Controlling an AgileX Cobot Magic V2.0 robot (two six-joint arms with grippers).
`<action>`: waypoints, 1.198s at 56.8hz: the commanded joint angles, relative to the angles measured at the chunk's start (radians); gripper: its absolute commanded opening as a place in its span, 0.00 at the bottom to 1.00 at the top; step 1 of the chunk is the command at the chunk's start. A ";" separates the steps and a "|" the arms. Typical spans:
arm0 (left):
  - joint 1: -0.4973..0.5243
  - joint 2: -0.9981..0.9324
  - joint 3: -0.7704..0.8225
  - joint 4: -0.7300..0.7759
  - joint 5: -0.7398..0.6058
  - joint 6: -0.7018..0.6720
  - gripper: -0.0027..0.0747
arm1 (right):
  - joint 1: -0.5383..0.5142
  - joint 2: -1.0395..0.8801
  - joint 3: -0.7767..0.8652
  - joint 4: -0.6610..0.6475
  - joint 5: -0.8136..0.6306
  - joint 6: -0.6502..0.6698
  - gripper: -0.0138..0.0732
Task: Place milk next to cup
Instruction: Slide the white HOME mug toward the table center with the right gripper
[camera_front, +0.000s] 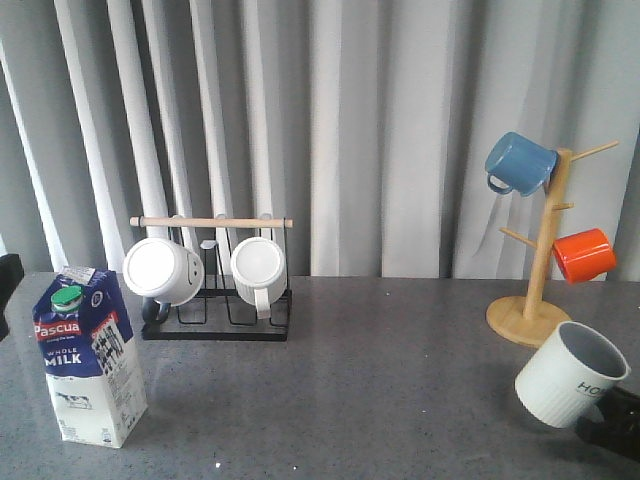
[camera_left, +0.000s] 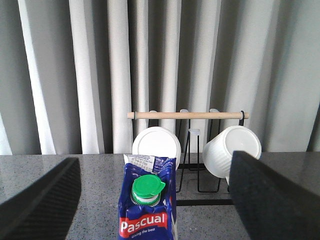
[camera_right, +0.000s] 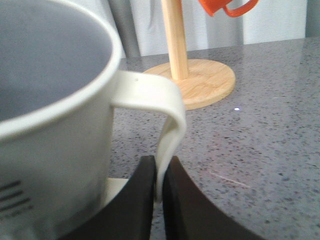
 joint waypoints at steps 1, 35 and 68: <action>-0.003 -0.011 -0.030 -0.004 -0.063 -0.001 0.79 | 0.056 -0.080 -0.022 0.000 -0.058 -0.003 0.15; -0.003 -0.011 -0.030 -0.004 -0.063 -0.001 0.79 | 0.722 -0.110 -0.230 0.996 0.372 -0.660 0.15; -0.003 -0.011 -0.030 -0.004 -0.063 -0.001 0.79 | 0.844 -0.038 -0.280 1.266 0.395 -0.941 0.25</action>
